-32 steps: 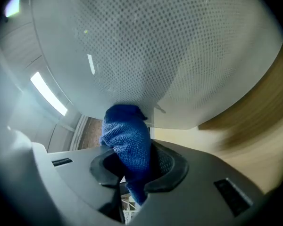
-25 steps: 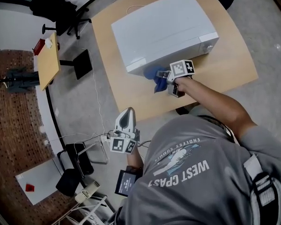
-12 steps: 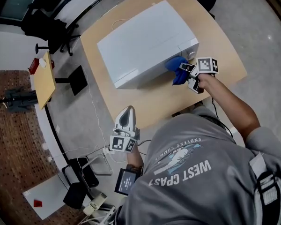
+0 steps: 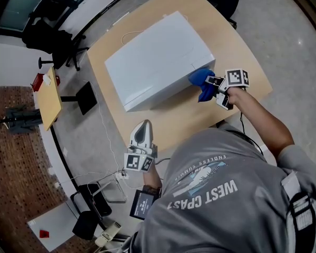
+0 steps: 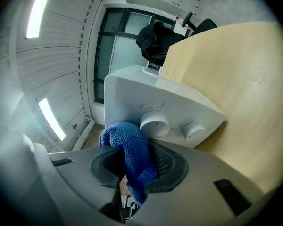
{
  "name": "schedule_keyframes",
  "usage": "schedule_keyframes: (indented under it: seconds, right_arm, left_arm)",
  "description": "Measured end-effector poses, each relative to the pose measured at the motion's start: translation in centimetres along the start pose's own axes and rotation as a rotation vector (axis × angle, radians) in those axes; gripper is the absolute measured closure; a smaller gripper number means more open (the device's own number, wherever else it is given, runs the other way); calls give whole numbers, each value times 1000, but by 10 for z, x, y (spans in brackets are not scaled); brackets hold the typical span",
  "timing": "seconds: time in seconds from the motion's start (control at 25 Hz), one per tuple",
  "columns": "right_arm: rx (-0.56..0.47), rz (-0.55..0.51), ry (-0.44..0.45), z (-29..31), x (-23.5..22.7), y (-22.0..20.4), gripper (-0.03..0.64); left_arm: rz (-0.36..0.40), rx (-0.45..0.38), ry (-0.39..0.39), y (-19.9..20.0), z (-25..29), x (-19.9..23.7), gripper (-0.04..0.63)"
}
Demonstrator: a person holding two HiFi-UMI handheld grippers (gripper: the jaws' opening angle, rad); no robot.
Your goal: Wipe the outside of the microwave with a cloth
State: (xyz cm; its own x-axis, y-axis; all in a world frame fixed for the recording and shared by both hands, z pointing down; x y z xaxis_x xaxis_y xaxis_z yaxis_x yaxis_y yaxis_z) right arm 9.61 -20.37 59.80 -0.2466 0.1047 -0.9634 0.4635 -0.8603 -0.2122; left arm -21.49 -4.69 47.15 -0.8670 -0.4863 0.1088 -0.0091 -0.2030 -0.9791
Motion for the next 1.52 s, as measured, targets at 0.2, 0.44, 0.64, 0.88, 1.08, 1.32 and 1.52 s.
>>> schedule_keyframes:
  seconds: [0.2,0.44,0.64,0.88,1.08,1.32,1.52]
  right_arm:
    - [27,-136,17,-32,31,29,525]
    - [-123,-931,-206,-75,96,151,525]
    - [-152,-1300,-282,-26,115,216,525]
    - [-105,-931,-57,35,50,218,525]
    - [-114,-721,-28,44,-17,210,525]
    - [-144,-363,21,54,-100,190,526]
    - [-124,-235,-48,56,-153,169,528]
  left_arm:
    - [-8,17,25,-1,10,-1,572]
    - [-13,53,57,-2,20,-13,572]
    - [-15,93,87,-2,19,-26,572]
    - [-23,140,153,-7,8,-38,572]
    - [-30,171,213,-15,-5,-44,572]
    - [-34,199,237,-23,-8,-55,572]
    - [-33,212,238,-28,-9,-63,572]
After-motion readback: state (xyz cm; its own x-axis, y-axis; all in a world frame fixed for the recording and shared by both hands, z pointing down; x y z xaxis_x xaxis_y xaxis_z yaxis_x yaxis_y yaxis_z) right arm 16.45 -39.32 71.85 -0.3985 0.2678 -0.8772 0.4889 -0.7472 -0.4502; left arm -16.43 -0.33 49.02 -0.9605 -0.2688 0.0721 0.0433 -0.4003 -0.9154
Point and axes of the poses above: the fingertips, and each gripper's own axes: z forward along the fingers, x to its left, y out of its top, the point moved 5 cm from there along -z, backward along the fingers, and after that the axes turned 3 degrees about y, right-handed, at the moved point
